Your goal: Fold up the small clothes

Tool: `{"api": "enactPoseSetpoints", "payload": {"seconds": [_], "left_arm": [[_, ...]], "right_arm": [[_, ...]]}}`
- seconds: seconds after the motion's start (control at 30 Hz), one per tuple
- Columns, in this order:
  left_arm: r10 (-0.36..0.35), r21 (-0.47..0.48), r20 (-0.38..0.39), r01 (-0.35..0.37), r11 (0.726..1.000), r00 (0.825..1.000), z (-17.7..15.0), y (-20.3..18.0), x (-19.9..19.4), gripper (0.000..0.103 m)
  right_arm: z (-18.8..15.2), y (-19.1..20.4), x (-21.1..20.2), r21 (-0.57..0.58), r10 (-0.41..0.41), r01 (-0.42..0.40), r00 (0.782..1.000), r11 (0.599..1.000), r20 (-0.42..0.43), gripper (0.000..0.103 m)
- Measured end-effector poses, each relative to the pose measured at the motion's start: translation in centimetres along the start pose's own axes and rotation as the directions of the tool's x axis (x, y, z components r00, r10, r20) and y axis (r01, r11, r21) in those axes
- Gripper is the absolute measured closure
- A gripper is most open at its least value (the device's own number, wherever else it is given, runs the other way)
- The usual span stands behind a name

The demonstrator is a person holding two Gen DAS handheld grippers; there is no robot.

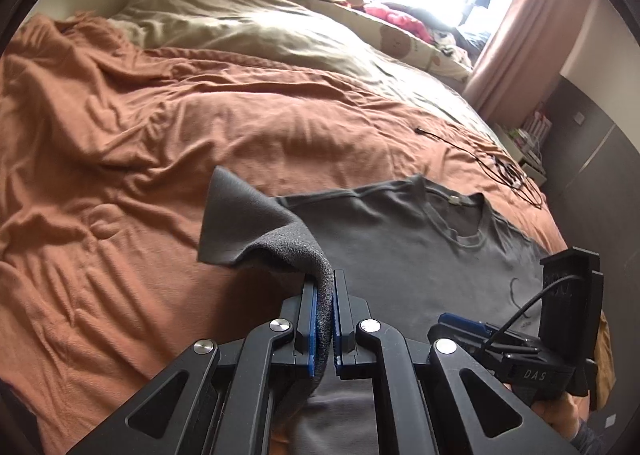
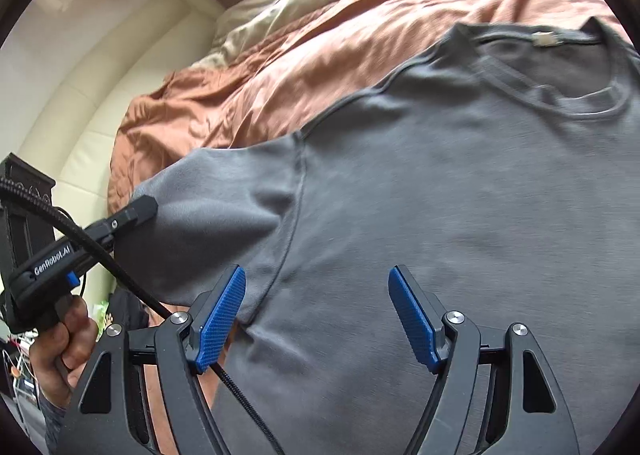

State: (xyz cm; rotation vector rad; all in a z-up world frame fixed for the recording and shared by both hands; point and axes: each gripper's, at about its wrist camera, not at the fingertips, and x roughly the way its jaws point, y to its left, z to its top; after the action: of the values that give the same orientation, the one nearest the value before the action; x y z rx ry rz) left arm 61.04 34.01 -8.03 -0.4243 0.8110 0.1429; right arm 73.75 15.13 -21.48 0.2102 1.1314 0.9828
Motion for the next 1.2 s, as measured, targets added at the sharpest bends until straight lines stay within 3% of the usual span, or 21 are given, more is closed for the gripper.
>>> {"api": "enactPoseSetpoints", "payload": {"seconds": [0.47, 0.57, 0.63, 0.67, 0.97, 1.07, 1.2], "left_arm": [[-0.097, 0.087, -0.127, 0.109, 0.990, 0.987, -2.6, -8.3, 4.9, 0.096], [-0.123, 0.071, -0.163, 0.136, 0.988, 0.979, -3.0, -8.6, 5.7, 0.075], [-0.127, 0.064, -0.147, 0.137, 0.988, 0.981, -3.1, -8.3, 5.3, 0.051], [-0.120, 0.068, -0.133, 0.130, 0.989, 0.984, -3.0, -8.1, 4.9, 0.049], [-0.023, 0.063, -0.113, 0.030, 0.998, 0.993, -3.5, -4.1, 4.2, 0.052], [-0.005, 0.054, -0.132, 0.013, 0.998, 0.991, -4.2, -2.5, 4.7, 0.062], [0.017, 0.033, -0.181, -0.011, 0.999, 0.983, -5.1, -0.6, 6.2, 0.073]], "right_arm": [[-2.3, -5.7, -7.2, 0.098, -0.033, 0.029, 0.999, 0.995, 0.042, 0.030], [-2.2, -6.3, -7.6, 0.117, -0.007, 0.003, 0.999, 0.993, 0.035, 0.030], [-1.9, -6.3, -7.9, 0.113, 0.004, -0.009, 0.999, 0.994, 0.040, 0.030], [-1.8, -6.1, -7.9, 0.109, 0.011, -0.015, 0.999, 0.994, 0.043, 0.030], [-0.6, -4.2, -4.8, 0.037, 0.002, -0.003, 1.000, 0.999, 0.026, 0.030], [0.0, -3.1, -3.3, -0.018, -0.032, 0.032, 0.999, 0.999, 0.011, 0.030], [1.2, -1.4, -0.8, -0.103, -0.087, 0.084, 0.996, 0.991, -0.019, 0.042]]}}
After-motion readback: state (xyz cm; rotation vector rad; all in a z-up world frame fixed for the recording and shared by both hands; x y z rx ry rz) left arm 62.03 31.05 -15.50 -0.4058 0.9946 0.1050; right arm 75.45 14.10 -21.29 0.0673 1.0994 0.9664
